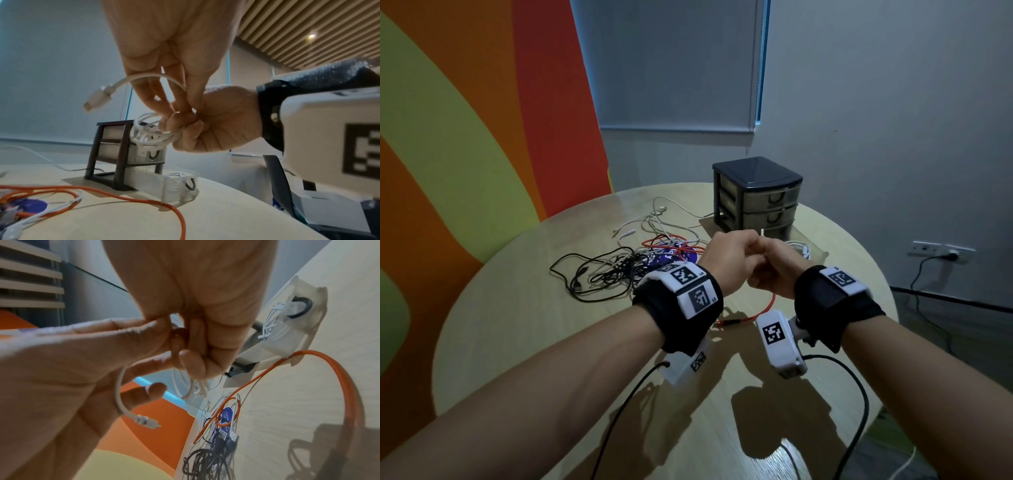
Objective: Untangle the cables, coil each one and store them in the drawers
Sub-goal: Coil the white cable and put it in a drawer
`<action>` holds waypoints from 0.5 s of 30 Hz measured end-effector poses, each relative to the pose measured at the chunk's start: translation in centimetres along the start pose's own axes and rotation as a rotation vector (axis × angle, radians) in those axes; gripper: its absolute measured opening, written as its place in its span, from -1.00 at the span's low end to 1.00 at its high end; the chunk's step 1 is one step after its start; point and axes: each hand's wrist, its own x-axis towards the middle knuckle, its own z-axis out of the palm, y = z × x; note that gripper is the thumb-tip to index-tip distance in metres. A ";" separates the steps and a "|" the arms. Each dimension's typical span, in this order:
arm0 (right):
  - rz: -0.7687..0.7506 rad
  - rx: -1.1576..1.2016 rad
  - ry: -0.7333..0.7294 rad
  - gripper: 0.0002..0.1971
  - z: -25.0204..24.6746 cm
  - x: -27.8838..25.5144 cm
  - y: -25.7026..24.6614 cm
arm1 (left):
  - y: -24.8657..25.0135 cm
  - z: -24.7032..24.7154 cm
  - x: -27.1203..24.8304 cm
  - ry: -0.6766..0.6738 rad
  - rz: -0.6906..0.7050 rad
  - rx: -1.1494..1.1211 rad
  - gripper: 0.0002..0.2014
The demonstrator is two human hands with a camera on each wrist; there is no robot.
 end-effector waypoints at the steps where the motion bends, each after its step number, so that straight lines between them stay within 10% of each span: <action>1: -0.013 0.002 -0.004 -0.76 0.0 0.0 0.0 | -0.1 -0.2 0.0 0.013 0.006 -0.037 -0.91; 15: -0.146 0.158 0.106 -0.68 -0.8 1.2 0.5 | -4.0 -2.2 0.0 -0.002 -0.032 0.090 -0.81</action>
